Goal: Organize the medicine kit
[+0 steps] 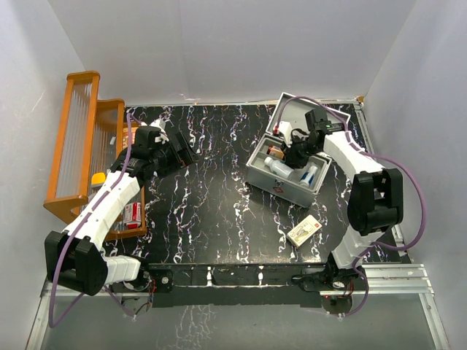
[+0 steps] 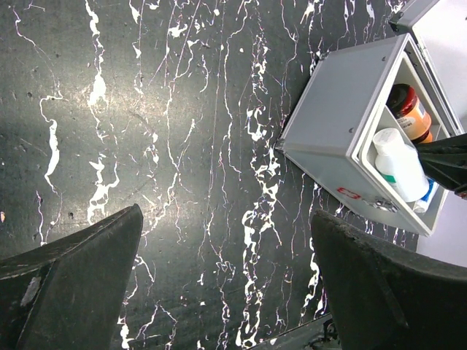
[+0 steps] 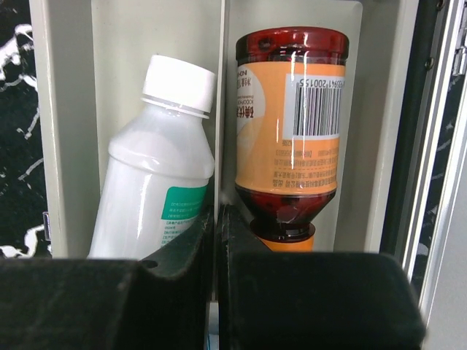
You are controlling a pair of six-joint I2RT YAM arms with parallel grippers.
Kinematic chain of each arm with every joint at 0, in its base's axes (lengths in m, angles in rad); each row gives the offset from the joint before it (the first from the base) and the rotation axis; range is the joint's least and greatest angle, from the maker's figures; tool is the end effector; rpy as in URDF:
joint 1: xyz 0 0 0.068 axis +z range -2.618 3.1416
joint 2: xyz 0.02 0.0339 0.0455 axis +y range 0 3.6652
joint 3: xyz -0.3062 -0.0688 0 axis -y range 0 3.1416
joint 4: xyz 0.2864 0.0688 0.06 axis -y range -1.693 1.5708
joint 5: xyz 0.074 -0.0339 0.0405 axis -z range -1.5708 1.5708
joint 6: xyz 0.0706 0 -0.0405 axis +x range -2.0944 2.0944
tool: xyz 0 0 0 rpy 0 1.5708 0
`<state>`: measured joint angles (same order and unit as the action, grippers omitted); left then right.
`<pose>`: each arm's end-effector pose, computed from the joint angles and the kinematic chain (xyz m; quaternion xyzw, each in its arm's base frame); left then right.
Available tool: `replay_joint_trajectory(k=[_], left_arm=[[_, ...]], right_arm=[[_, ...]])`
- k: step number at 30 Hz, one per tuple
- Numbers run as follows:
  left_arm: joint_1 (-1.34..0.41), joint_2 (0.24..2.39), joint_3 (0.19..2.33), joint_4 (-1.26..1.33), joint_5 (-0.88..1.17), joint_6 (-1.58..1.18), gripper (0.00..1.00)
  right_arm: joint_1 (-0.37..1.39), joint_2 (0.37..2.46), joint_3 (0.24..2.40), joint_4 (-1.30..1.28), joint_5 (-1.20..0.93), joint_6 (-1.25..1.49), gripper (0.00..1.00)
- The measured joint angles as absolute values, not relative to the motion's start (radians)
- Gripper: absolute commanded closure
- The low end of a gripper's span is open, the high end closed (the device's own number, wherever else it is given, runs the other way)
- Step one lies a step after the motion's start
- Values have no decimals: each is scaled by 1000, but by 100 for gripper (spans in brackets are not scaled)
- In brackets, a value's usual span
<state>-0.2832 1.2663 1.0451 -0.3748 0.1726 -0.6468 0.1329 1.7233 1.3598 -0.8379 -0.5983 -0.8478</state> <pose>0.3227 -0.1065 0.3207 -0.1195 0.8731 -0.2773 0.3829 0.3945 0.0929 0.2470 -0.4901 0.8032 0.2100 0.2658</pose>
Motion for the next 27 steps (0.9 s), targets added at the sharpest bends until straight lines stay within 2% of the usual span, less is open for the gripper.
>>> replay_joint_trajectory(k=[16,27], left_arm=[[-283,1264,1019,-375,173,-636,1],[-283,1261,1013,-375,173,-631,1]], right_arm=[[324,1687,1278,-600,-447,-546,100],[395,1678,1260,-513,-325,-439,100]])
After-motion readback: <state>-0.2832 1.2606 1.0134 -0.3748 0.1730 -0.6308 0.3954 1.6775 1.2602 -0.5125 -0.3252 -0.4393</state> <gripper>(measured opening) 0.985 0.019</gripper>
